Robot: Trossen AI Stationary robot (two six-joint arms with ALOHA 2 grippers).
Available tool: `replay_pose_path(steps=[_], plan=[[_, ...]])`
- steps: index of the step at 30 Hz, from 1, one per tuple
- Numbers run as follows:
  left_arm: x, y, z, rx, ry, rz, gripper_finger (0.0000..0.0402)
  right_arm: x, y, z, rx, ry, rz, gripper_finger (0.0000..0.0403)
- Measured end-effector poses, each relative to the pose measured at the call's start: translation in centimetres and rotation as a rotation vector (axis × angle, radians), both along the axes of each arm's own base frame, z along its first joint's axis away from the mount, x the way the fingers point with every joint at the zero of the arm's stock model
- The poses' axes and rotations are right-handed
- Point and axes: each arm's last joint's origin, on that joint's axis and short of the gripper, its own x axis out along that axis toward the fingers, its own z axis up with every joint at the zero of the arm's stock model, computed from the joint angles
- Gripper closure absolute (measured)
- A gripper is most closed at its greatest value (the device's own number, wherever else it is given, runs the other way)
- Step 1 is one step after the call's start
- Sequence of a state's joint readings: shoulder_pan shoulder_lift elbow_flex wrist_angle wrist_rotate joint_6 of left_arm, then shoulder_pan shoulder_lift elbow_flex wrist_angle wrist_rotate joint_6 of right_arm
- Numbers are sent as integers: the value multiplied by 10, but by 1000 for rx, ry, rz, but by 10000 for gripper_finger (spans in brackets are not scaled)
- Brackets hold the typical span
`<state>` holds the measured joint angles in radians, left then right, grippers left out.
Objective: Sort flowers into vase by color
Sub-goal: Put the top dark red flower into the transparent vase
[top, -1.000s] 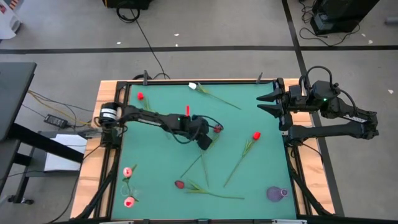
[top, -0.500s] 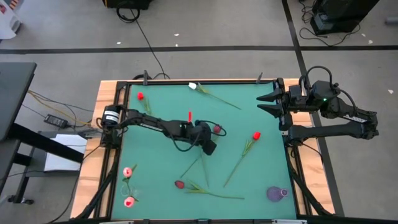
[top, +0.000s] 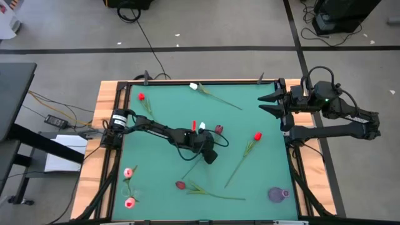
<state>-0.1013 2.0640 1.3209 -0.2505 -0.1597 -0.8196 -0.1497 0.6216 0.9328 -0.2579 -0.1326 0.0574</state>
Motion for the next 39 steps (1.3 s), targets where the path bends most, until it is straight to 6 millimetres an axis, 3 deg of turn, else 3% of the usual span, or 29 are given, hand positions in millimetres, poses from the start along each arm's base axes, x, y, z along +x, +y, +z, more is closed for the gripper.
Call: replay_pose_path(steps=[6,10,15,25,28,33,39], plan=[[-2,-2,-6,39,43,-26,254,0,0,0,0,-1,0,266],[-4,-2,-6,92,69,-88,314,0,0,0,0,-2,0,266],[-8,6,12,123,48,-162,390,0,0,0,0,-1,0,266],[-26,32,120,235,-280,-182,394,0,0,0,0,-3,0,266],[-32,37,139,219,-341,-154,394,0,0,0,0,-3,0,266],[-36,38,116,136,-316,-152,395,0,0,0,0,-2,0,266],[-38,23,110,0,-570,-229,395,0,0,0,0,-3,0,266]])
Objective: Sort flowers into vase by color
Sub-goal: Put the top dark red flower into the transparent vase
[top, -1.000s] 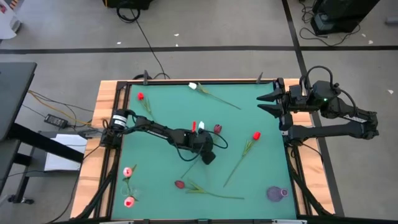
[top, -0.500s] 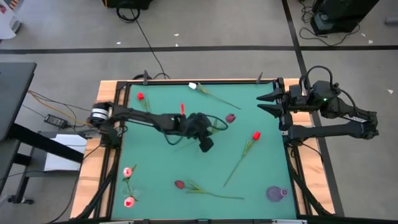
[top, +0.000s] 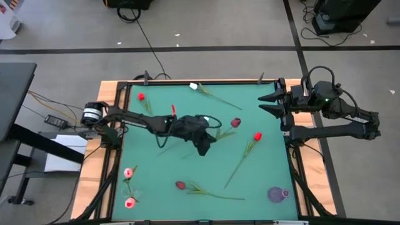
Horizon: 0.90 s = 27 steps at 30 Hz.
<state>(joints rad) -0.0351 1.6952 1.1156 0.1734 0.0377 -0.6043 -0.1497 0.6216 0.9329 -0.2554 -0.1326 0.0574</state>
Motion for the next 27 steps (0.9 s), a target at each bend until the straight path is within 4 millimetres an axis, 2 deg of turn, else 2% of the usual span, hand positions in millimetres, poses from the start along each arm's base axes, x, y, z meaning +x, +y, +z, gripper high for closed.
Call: replay_pose_path(steps=[5,10,13,17,27], plan=[[-5,4,17,-35,-298,-49,396,0,0,0,0,0,0,266],[-31,15,41,42,-549,-36,400,0,0,0,0,0,0,266],[-56,21,52,137,-648,-24,401,0,0,0,0,0,0,266],[-94,20,56,284,-718,-48,401,0,0,0,0,0,0,266],[-180,5,45,293,-835,-229,401,0,0,0,0,0,0,266]])
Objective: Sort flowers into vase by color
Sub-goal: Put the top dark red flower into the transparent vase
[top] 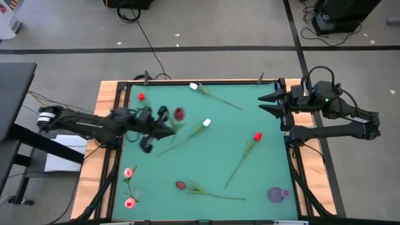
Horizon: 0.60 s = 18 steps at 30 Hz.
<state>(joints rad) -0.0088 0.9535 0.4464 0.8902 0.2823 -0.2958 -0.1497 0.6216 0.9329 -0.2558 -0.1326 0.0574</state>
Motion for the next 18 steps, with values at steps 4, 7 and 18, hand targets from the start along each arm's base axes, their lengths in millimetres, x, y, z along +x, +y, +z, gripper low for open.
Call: replay_pose_path(steps=[4,7,18], plan=[[-39,-5,1,25,-90,-131,401,0,0,0,0,0,0,266],[-66,-8,-1,10,-90,-297,401,0,0,0,0,0,0,266],[-113,-17,-6,-30,64,-739,401,0,0,0,0,0,0,266]])
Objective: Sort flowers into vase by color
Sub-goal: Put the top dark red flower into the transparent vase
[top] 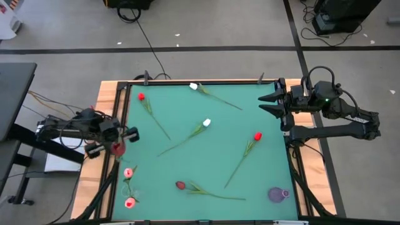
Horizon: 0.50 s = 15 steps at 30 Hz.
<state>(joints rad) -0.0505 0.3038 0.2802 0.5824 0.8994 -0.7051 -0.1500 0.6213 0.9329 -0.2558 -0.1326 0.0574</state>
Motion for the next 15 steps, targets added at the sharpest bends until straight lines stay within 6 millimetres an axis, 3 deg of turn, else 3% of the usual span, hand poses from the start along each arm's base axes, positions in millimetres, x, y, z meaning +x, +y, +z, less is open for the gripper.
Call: replay_pose_path(steps=[3,9,15], plan=[[-5,-4,4,-25,34,-128,401,0,0,0,0,0,0,266],[-17,-13,13,-76,-61,-254,401,0,0,0,0,0,0,266],[-15,-26,6,-144,-128,-211,401,0,0,0,0,0,0,266]])
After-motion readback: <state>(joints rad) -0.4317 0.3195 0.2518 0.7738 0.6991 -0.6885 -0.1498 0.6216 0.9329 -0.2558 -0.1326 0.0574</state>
